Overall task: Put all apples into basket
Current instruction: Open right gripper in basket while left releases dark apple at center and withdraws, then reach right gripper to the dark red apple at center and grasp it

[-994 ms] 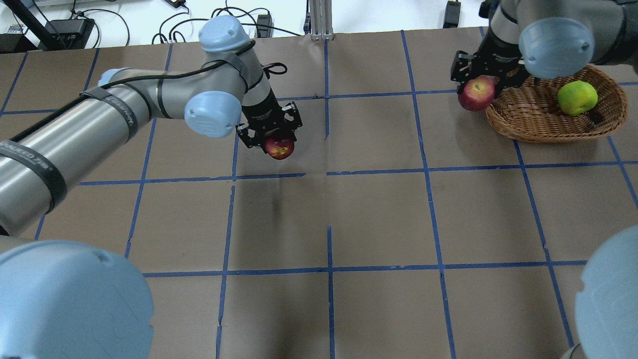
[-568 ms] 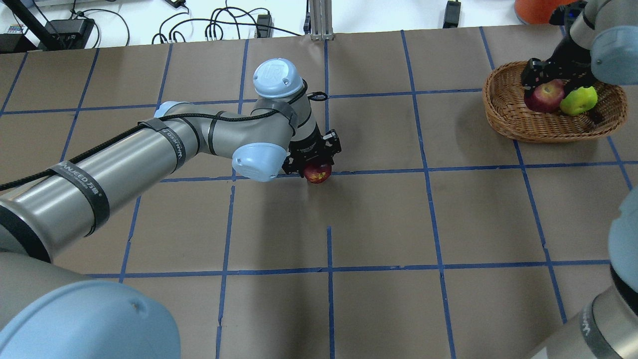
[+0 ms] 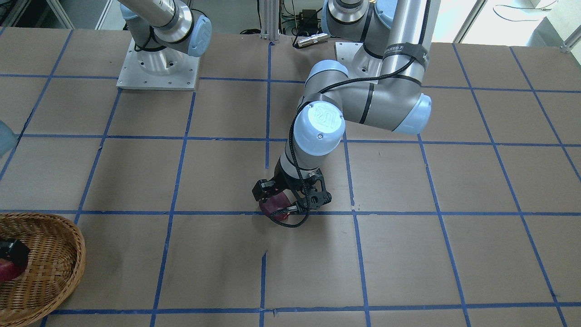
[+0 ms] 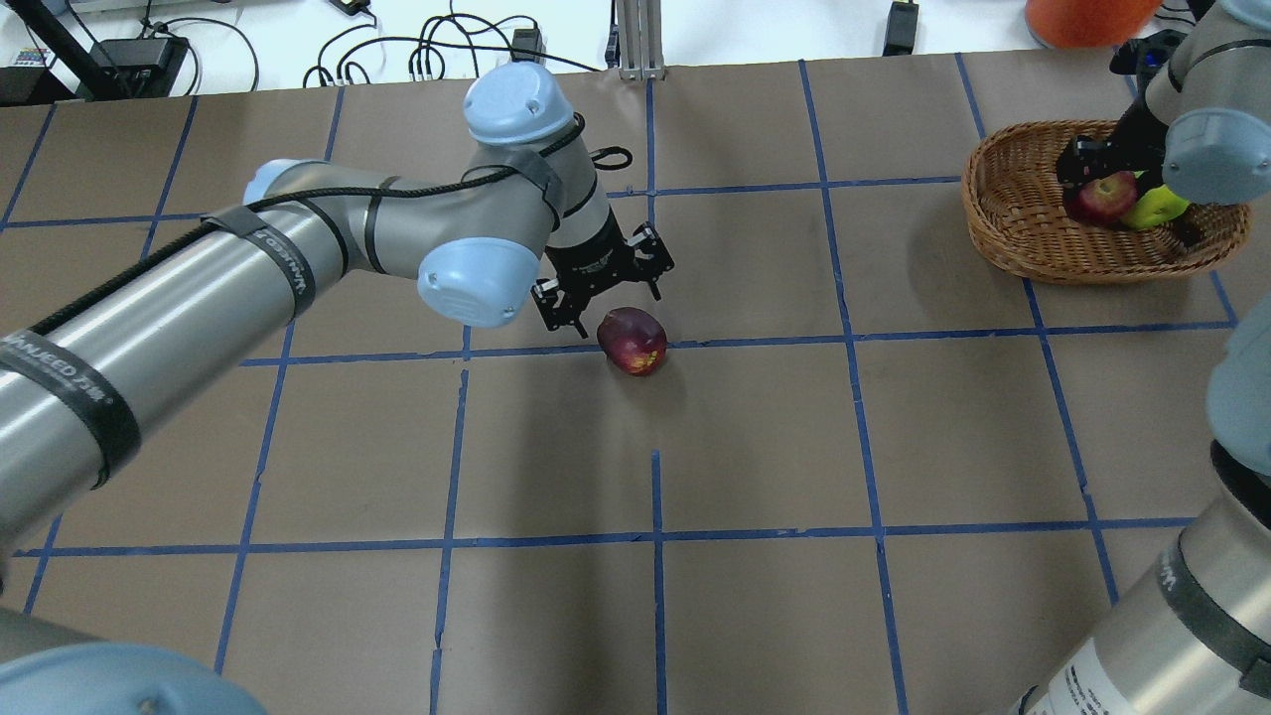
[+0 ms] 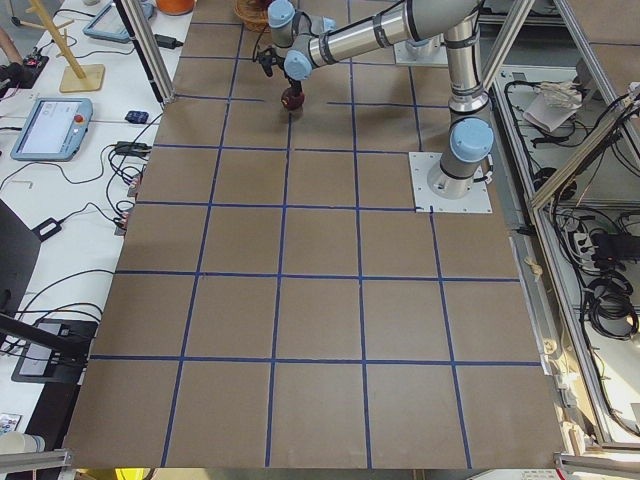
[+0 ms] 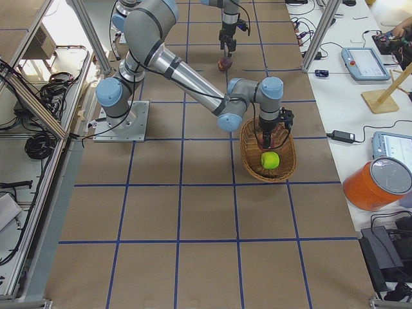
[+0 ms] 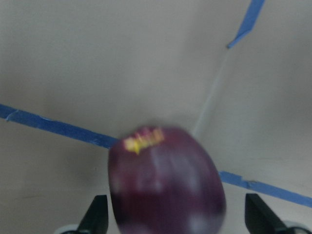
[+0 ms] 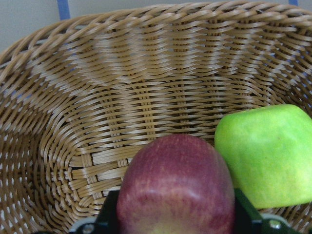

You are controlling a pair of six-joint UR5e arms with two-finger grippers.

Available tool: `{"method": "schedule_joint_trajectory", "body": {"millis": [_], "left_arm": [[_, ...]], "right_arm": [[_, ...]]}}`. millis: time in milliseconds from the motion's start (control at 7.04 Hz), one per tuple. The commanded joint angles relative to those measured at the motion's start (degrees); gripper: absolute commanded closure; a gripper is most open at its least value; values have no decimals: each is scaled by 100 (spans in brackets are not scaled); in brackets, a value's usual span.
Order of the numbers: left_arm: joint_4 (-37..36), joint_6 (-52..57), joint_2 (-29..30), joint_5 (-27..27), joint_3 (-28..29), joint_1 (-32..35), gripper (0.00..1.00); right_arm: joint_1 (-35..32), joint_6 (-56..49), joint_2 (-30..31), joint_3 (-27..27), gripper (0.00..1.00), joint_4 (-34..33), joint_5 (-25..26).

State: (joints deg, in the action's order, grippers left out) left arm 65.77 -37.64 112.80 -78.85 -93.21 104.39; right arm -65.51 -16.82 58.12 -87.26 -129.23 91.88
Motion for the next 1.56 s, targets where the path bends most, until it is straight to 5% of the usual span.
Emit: {"method": "schedule_joint_trajectory", "body": {"millis": [0,284,710,1420], "left_arm": [[1808,1164,-739,-416,548,-339,0],[2989,2135,-1555,-728,585,-743,0],[3100,3564,-2472,-701,410,-876,0],[1957,4019,-2588,-763,137,-1202,0]], "right_arm": [[3,-5,-2,7,0,46,5],[-84,30,425,7,0,684,-64],[-1783,756,1368,-185,0,1997,-671],[-3896,1076,1072,-1003,0,939,-681]]}}
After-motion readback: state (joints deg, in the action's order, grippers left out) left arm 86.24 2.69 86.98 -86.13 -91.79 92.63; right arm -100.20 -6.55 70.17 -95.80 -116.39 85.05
